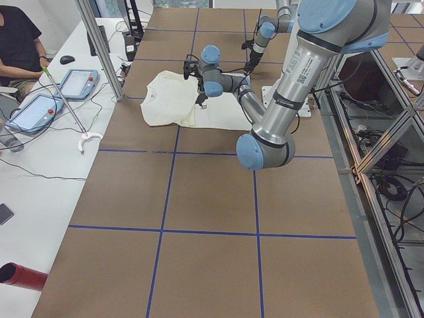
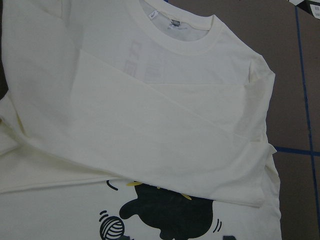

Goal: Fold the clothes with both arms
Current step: 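Move the left gripper to the hem and grasp both hem corners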

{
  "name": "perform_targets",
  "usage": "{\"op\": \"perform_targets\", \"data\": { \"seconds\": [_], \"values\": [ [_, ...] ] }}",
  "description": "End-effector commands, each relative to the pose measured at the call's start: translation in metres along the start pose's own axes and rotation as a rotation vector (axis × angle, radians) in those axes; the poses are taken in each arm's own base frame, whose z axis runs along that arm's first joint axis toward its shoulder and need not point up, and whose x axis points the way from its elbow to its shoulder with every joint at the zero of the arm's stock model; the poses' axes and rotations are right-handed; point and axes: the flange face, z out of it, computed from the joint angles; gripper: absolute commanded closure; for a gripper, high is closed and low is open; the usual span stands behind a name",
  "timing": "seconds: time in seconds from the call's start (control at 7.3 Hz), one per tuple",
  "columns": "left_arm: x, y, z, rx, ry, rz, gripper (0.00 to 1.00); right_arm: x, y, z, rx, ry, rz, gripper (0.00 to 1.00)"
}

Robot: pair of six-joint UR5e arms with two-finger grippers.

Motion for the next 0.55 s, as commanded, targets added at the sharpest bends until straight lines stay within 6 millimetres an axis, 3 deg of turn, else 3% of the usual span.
{"op": "perform_targets", "data": {
  "seconds": [0.0,0.14,0.27,0.41],
  "values": [
    [-0.001,0.0002,-0.0001,0.0,-0.001,-0.002,0.31,-0.0001,0.0009,0.001,0.0,0.001,-0.002,0.46],
    [-0.001,0.0001,-0.0001,0.001,-0.001,-0.002,0.31,-0.0001,-0.0002,0.0006,0.001,0.001,-0.001,0.63],
    [-0.0024,0.0003,-0.0003,0.001,-0.003,-0.002,0.31,-0.0004,0.0008,0.0003,-0.001,0.0,-0.003,1.0],
    [-0.0034,0.0006,-0.0001,-0.001,-0.004,-0.003,0.31,-0.0017,0.0019,-0.0011,-0.006,-0.002,-0.005,1.0]
  ]
}}
